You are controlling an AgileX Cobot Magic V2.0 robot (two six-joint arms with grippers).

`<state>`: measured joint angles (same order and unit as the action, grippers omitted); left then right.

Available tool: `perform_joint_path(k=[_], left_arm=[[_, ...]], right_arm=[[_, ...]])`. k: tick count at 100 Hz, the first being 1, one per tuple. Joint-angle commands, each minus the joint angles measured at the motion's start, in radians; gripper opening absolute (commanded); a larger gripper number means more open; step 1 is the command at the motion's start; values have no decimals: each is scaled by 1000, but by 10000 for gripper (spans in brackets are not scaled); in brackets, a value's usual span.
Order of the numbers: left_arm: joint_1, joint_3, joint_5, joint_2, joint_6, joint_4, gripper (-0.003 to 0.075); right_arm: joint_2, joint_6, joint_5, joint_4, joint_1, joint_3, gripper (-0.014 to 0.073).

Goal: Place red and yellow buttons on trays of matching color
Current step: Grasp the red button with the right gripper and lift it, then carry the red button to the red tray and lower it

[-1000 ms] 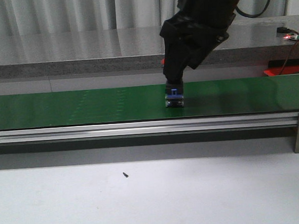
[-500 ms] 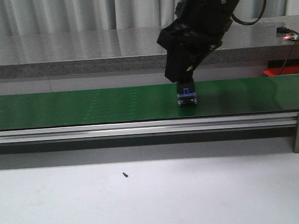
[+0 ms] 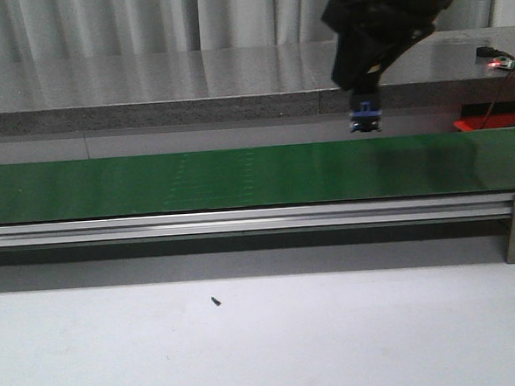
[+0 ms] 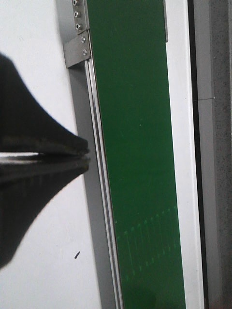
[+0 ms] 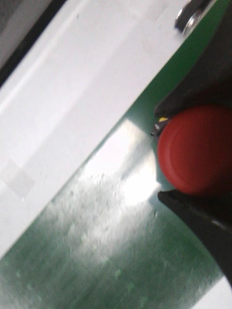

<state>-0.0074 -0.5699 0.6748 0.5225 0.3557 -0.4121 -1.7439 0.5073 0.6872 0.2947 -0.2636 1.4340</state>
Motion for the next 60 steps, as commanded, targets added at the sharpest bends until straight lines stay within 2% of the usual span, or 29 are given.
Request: perform_joint_path(k=[1, 36, 60], left_arm=[[-7, -29, -62, 3, 1, -32, -20], [-7, -29, -62, 3, 1, -32, -20], [-7, -29, -62, 3, 1, -32, -20]], right_arm=[[65, 8, -45, 14, 73, 32, 178], [67, 3, -63, 41, 371, 32, 178], [28, 3, -74, 144, 519, 32, 178]])
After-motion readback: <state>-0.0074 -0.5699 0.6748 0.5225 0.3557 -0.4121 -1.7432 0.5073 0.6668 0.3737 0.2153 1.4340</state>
